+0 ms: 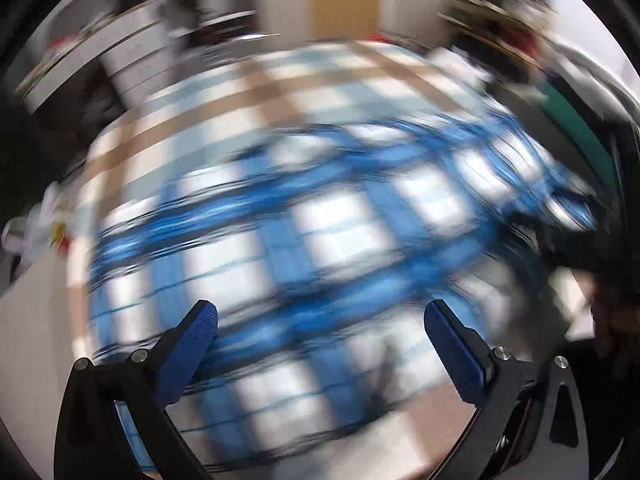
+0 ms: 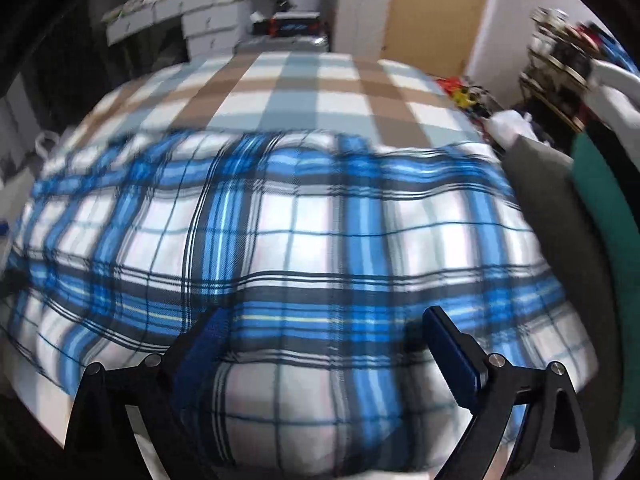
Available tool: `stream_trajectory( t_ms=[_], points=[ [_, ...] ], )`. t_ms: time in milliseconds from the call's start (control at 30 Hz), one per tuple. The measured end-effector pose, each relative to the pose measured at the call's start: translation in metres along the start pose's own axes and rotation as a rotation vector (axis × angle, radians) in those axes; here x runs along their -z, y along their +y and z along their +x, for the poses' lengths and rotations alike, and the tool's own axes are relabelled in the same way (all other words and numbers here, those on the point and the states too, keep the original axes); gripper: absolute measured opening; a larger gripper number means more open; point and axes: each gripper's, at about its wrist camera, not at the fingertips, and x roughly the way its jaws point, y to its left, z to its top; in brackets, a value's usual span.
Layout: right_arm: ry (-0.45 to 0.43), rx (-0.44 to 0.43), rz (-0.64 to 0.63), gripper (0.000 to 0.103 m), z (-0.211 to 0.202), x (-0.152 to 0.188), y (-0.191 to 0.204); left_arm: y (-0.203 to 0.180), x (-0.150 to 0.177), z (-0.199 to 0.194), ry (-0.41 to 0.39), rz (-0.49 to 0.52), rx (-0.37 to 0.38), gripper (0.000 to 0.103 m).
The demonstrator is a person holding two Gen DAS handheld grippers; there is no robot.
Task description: Fold large clothes
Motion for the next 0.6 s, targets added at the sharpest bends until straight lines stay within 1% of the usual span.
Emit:
stream_trajectory(
  t_ms=[33,67,100,133,167,233,267,333,400,433,500,600],
  points=[
    [-0.024,-0.003,0.044,0.097,-0.008,0.001,-0.007,-0.014,0.0,0.009,0.024,0.04,-0.037,0.101],
    [-0.055,0.004,0.123,0.097,-0.02,0.002,-0.021,-0.028,0.001,0.022,0.064,0.076,-0.062,0.101],
    [-0.065,0.006,0.176,0.098,-0.025,0.004,-0.029,-0.038,0.005,0.037,0.106,0.103,-0.067,0.101],
    [-0.063,-0.006,0.241,0.098,-0.03,0.008,-0.04,-0.044,0.011,0.046,0.114,0.112,-0.066,0.103],
    [-0.047,-0.021,0.266,0.098,-0.029,0.01,-0.044,-0.041,0.013,0.043,0.065,0.08,-0.061,0.102],
    [0.014,-0.053,0.267,0.098,-0.022,0.014,-0.047,-0.033,0.015,0.045,0.093,0.04,-0.017,0.102],
    [0.023,-0.068,0.272,0.097,-0.021,0.014,-0.049,-0.03,0.014,0.045,0.102,0.035,-0.002,0.102],
    [0.009,-0.149,0.35,0.096,-0.028,0.016,-0.063,-0.028,0.011,0.046,0.126,0.039,0.017,0.102],
    [-0.016,-0.28,0.464,0.097,-0.046,0.026,-0.084,-0.026,0.008,0.042,0.11,0.021,0.041,0.102],
    [-0.013,-0.331,0.508,0.098,-0.053,0.033,-0.094,-0.024,0.007,0.04,0.103,0.005,0.055,0.102],
    [0.026,-0.372,0.564,0.098,-0.061,0.05,-0.108,-0.024,0.002,0.039,0.11,-0.006,0.084,0.102],
    [0.085,-0.384,0.61,0.098,-0.06,0.069,-0.121,-0.037,-0.006,0.041,0.11,0.027,0.064,0.102]
  ],
)
